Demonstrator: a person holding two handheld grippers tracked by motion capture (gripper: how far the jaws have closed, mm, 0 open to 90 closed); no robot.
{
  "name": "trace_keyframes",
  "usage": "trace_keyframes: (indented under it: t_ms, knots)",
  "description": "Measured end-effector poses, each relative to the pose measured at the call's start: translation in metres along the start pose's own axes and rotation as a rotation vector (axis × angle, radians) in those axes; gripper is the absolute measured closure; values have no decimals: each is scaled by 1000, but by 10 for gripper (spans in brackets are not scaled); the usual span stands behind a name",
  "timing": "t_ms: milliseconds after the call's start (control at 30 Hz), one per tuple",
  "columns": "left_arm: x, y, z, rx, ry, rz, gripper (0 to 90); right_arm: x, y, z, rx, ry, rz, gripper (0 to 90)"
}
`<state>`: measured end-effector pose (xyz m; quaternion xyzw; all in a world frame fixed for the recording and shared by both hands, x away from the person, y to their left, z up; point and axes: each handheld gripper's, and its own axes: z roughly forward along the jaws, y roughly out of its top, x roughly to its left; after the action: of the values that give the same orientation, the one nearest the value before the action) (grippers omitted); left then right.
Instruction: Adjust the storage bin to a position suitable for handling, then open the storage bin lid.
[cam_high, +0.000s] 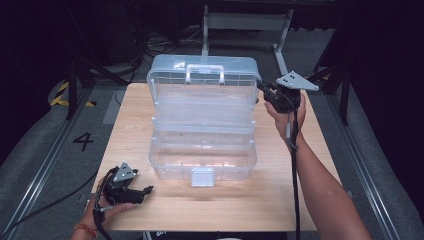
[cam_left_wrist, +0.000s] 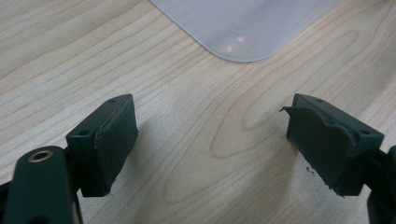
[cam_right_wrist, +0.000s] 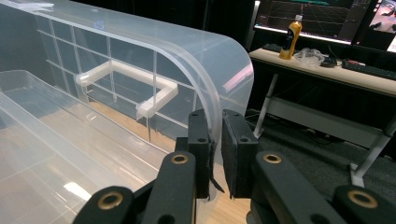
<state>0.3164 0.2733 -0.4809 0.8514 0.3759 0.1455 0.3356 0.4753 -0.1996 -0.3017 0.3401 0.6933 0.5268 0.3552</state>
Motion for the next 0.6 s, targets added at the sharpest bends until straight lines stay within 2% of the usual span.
trace_keyframes:
  t_ms: [67,600]
  knots:
    - [-1,0,0,-1,0,-11,169,-1,0,1,1,1,1,831]
    - [-1,-1,-1,0,5,-9,169,-5,4,10,22,0,11,836]
